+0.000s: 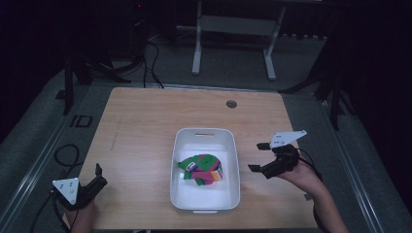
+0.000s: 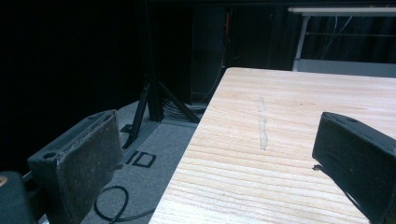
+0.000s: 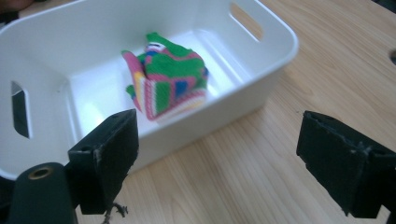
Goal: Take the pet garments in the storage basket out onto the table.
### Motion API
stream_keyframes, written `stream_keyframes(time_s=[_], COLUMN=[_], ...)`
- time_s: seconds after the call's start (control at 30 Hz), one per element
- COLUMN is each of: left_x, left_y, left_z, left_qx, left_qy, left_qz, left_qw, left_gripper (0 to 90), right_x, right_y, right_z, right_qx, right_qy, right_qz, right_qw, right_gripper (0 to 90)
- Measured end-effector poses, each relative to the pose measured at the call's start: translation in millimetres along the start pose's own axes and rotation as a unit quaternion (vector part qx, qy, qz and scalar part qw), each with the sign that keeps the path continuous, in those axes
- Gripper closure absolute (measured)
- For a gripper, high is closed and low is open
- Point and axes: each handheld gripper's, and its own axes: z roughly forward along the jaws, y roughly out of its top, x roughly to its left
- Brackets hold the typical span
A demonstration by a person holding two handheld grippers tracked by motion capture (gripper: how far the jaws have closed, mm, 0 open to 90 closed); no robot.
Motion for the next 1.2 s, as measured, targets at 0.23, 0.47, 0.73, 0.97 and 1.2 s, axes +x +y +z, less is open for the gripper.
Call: stream_keyframes(time_s=[0.23,0.47,0.73,0.97,1.2], left_x=[0.3,0.3,0.7,0.8,0.6], left_y=[0.1,0.1,0.1,0.1,0.1], left_z=[0.4,0.3,0.6,0.5,0.5], left_qx=[0.000,0.000,0.001,0.001,0.001], left_qy=[-0.002,-0.003,-0.004,-0.005,-0.006], left_qz=[-0.002,-0.001,-0.002,-0.002,-0.001], left_qw=[1.0000,1.0000,1.0000,1.0000,1.0000], left_gripper=[1.9,1.9,1.9,1.9,1.9], right_x=[10.7,24.9,34.8,45.0,60.1], right_y=[25.4,48.6,67.8,77.8,85.3], right_z=[22.0,52.7,83.9,107.6,143.9], right_qx=[0.017,0.038,0.058,0.080,0.124], right_qy=[0.032,0.063,0.086,0.102,0.101], right_qz=[-0.031,-0.059,-0.070,-0.086,-0.121], right_qw=[0.9989,0.9955,0.9921,0.9878,0.9796], right_gripper=[13.3,14.3,14.2,14.2,21.1])
